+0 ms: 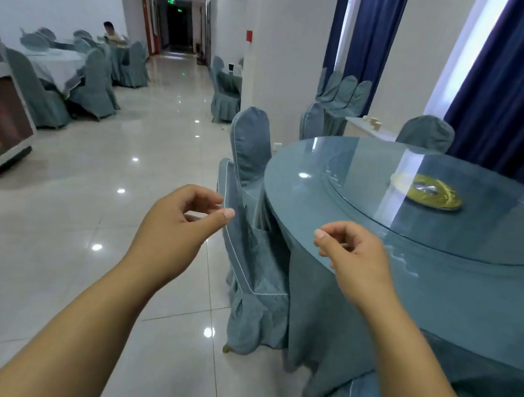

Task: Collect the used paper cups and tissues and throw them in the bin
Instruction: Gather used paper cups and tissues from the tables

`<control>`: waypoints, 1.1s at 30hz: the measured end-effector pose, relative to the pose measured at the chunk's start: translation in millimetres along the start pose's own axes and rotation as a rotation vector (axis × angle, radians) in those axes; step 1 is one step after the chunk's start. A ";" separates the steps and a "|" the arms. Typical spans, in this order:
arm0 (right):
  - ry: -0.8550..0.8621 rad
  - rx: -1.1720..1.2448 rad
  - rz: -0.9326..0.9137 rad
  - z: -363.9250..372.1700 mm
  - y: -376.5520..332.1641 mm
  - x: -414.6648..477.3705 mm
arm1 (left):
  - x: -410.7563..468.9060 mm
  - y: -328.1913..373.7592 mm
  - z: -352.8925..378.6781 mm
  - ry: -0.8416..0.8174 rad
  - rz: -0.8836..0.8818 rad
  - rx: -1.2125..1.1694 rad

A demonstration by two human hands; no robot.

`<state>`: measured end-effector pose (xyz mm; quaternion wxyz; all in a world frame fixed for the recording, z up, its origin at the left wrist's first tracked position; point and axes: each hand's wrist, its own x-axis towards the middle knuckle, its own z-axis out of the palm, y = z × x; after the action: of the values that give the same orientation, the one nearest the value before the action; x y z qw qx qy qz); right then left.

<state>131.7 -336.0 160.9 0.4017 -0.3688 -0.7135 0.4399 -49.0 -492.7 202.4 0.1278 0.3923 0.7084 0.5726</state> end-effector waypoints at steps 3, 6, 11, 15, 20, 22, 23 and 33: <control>0.024 -0.013 0.033 39.1 -10.2 6.8 | 35.7 -15.2 -24.6 -0.058 0.006 -0.010; 0.046 -0.041 0.064 69.6 -17.4 20.9 | 74.2 -33.0 -41.5 -0.088 -0.004 -0.050; 0.120 -0.051 0.098 114.2 -13.9 65.0 | 140.6 -68.5 -56.4 -0.146 -0.012 -0.100; 0.120 -0.064 0.098 166.8 -2.2 120.6 | 210.2 -105.3 -67.7 -0.162 -0.018 -0.100; 0.137 -0.066 0.107 227.0 14.7 218.9 | 318.3 -134.7 -70.6 -0.174 -0.013 -0.090; 0.148 -0.066 0.107 248.8 12.9 262.1 | 364.4 -140.9 -72.5 -0.179 -0.004 -0.081; 0.154 -0.061 0.099 259.5 10.5 283.4 | 386.3 -144.1 -74.5 -0.179 0.004 -0.082; 0.152 -0.116 0.071 366.7 2.7 455.0 | 581.3 -209.9 -94.0 -0.191 -0.013 -0.142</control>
<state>-381.4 -56.3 165.2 0.4170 -0.4487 -0.6917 0.3825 -577.6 -159.0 196.3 0.2257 0.4304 0.6531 0.5808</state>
